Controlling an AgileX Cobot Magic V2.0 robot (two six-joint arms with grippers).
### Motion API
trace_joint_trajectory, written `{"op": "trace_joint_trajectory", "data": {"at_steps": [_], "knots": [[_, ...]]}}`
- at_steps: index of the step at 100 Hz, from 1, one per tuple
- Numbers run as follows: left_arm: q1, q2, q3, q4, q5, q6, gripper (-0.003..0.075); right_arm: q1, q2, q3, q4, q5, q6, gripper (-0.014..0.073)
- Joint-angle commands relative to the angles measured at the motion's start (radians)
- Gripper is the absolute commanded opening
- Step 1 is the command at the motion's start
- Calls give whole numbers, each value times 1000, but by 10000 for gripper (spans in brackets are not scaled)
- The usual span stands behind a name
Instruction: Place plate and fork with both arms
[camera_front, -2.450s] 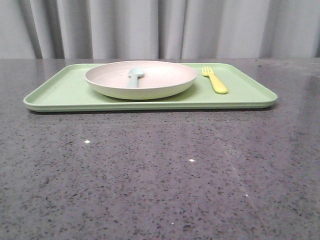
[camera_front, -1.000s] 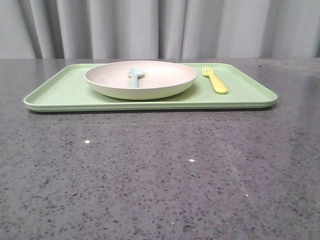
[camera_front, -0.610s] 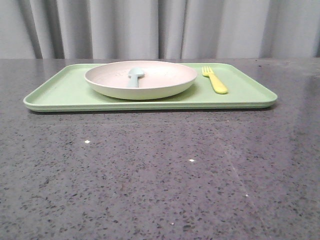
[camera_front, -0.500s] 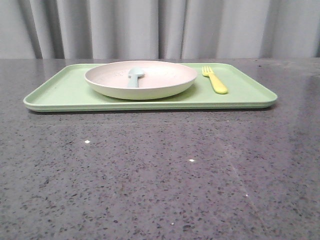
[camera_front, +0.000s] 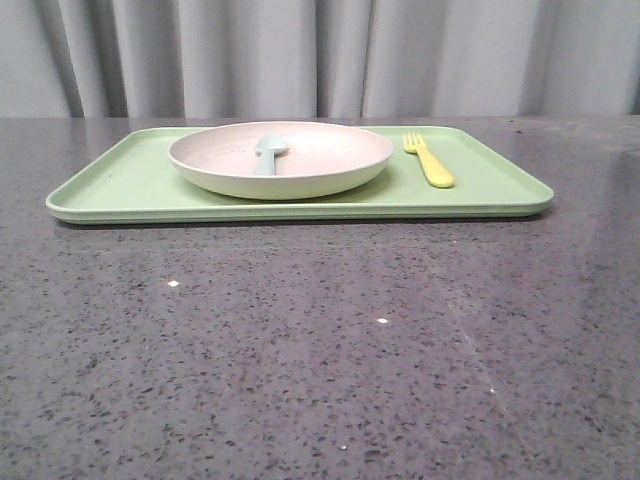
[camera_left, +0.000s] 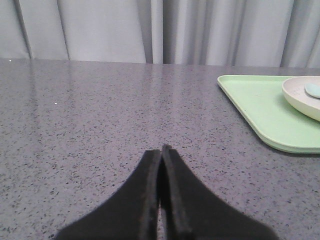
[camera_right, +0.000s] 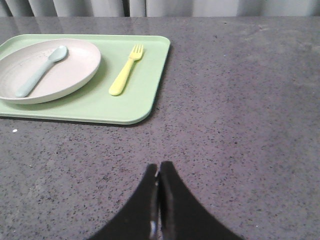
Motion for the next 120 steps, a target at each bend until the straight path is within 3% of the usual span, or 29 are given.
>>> {"op": "trace_joint_trajectory", "data": {"at_steps": [1,31,55,69,105,120], "knots": [[3,-32,13,-10,-72,-1,-20,-38,11,-22,-14,-79,-8,-67],[3,-32,13,-10,-72,-1,-20,-208,11,3,79,-149,-8,-67],[3,-32,13,-10,-72,-1,-20,-356,11,171,113,-509,-8,-67],[3,-32,13,-10,-72,-1,-20,-406,1,266,109,-644,-16,-67],[3,-32,13,-10,-72,-1,-20,-456,-166,426,237,-638,-256,-67],[3,-32,13,-10,-72,-1,-20,-456,-253,485,247,-623,-271,-67]]}}
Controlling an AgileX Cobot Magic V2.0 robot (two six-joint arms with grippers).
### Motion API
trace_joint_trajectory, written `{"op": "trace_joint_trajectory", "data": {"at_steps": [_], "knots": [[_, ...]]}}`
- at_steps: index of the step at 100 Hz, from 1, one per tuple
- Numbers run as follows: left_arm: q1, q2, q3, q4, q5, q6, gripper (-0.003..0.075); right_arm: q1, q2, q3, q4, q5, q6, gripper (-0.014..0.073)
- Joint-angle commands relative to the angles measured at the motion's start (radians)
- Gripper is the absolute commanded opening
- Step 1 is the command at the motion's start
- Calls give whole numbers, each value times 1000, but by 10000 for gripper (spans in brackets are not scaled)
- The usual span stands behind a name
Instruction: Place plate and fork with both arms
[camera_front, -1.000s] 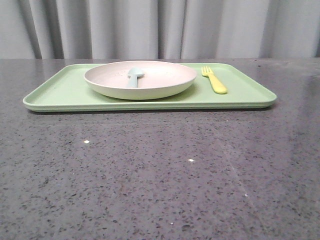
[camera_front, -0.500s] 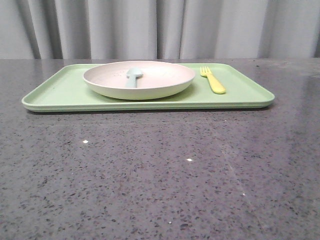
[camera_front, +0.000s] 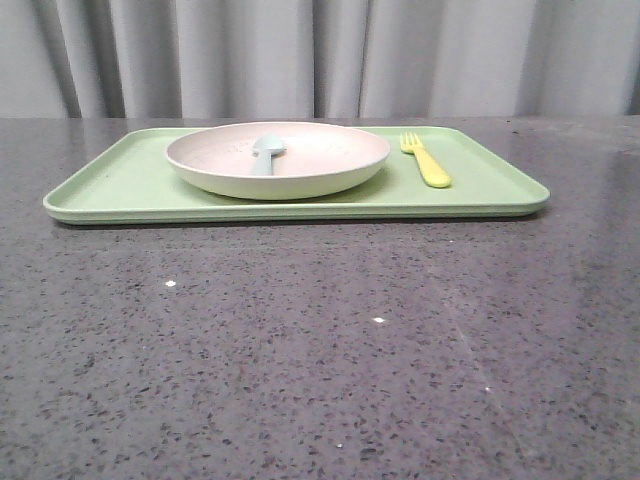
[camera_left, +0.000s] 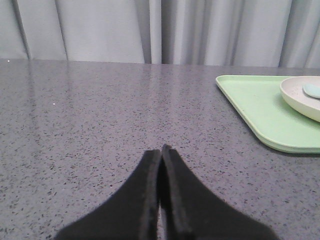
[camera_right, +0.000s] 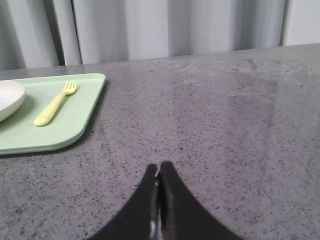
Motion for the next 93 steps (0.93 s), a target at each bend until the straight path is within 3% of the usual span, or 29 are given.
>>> {"op": "trace_joint_trajectory", "data": {"at_steps": [1,32,93], "knots": [[3,-32,13,-10,-72,-2,-20,-6,-32,5,11,-62,-23,-67],[3,-32,13,-10,-72,-2,-20,-6,-48,13,78,-7,-144,-67],[3,-32,13,-10,-72,-2,-20,-6,-48,12,80,-7,-144,-67]]}}
